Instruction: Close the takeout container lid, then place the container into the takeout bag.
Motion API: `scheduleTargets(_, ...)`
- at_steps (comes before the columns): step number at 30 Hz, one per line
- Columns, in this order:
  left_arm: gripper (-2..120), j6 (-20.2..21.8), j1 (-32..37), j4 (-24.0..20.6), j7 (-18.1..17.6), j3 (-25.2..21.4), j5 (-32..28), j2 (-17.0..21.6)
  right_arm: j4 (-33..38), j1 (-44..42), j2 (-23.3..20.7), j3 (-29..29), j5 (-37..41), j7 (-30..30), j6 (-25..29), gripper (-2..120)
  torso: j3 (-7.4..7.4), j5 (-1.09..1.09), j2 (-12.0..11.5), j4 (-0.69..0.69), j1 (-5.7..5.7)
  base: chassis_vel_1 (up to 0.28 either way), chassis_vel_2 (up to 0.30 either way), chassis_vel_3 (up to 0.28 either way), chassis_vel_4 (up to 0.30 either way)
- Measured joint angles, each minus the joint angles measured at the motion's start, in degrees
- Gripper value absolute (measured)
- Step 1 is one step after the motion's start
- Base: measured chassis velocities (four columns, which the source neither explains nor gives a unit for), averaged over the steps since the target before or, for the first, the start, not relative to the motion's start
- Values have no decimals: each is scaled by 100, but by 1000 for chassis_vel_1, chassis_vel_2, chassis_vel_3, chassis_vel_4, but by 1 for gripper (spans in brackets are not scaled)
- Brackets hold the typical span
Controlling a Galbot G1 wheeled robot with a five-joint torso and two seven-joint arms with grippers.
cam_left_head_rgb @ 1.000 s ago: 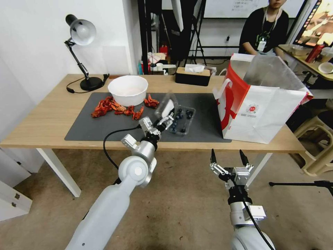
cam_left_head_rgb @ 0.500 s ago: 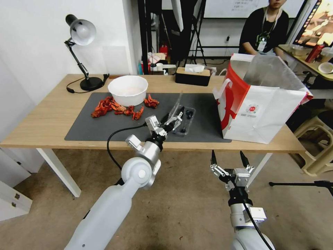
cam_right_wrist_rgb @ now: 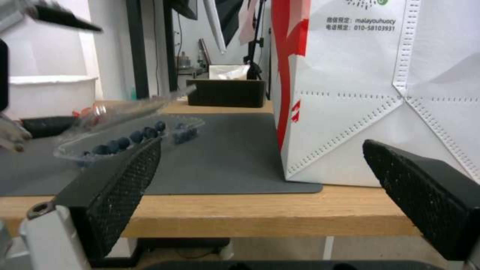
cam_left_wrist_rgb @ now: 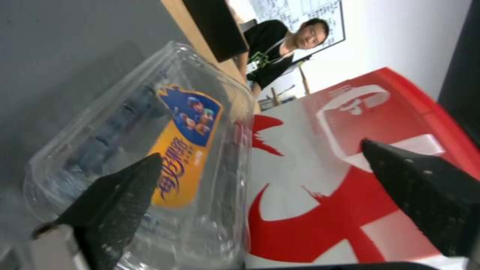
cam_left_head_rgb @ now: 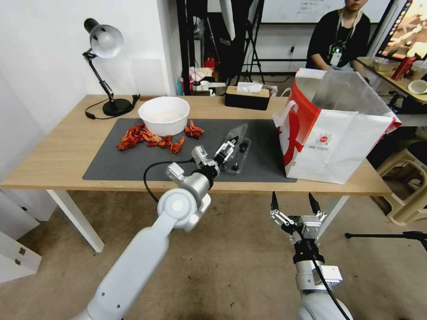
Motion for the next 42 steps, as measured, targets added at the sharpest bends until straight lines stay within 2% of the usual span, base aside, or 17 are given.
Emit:
scheduleTargets(2,89,-2,-68,155,6,58,203,-1,40,32,-16,-22,121,5,-54,100,0,0,0,0,0,0,0,0,0)
scheduleTargets(4,87,-3,-87,204,14,84,293,3,58,50,-24,-34,176,9,-79,100,0,0,0,0,0,0,0,0,0)
scheduleTargets(6,79,-21,-118,365,119,187,703,30,107,132,-52,-68,388,22,-175,100,0,0,0,0,0,0,0,0,0)
scheduleTargets(7,79,-21,-118,365,119,187,703,30,107,132,-52,-68,388,22,-175,100,0,0,0,0,0,0,0,0,0)
scheduleTargets(9,67,-95,-119,495,253,288,1160,50,155,221,-87,-84,628,47,-283,100,0,0,0,0,0,0,0,0,0)
scheduleTargets(10,67,-95,-119,495,253,288,1160,50,155,221,-87,-84,628,47,-283,100,0,0,0,0,0,0,0,0,0)
scheduleTargets(14,49,-312,-77,664,561,457,2060,83,295,375,-181,-82,1159,141,-588,100,0,0,0,0,0,0,0,0,0)
scheduleTargets(15,49,-312,-77,664,561,457,2060,83,295,375,-181,-82,1159,141,-588,100,0,0,0,0,0,0,0,0,0)
scheduleTargets(18,34,-420,-90,732,809,572,2658,113,471,492,-264,-43,1708,282,-899,100,0,0,0,1,0,0,0,0,0)
scheduleTargets(19,34,-420,-90,732,809,572,2658,113,471,492,-264,-43,1708,282,-899,100,0,0,0,1,0,0,0,0,0)
scheduleTargets(21,23,-466,-113,737,915,655,2929,126,628,599,-344,10,2204,419,-1196,100,0,0,0,-1,0,0,0,0,0)
scheduleTargets(22,23,-466,-113,737,915,655,2929,126,628,599,-344,10,2204,419,-1196,100,0,0,0,-1,0,0,0,0,0)
scheduleTargets(24,13,-478,-119,737,971,700,3077,134,785,749,-447,72,2730,590,-1534,100,0,0,0,0,0,0,0,0,0)
scheduleTargets(26,9,-478,-120,738,983,711,3119,136,824,798,-482,97,2893,642,-1643,100,0,0,0,0,0,0,0,0,0)
scheduleTargets(28,0,-478,-120,741,1059,744,3279,168,908,929,-578,154,3284,786,-1904,100,0,1,0,0,0,0,0,0,0)
scheduleTargets(42,0,-346,-152,830,1158,892,3688,288,997,1563,-797,193,5072,1352,-2690,100,0,0,0,1,-1,0,0,0,0)
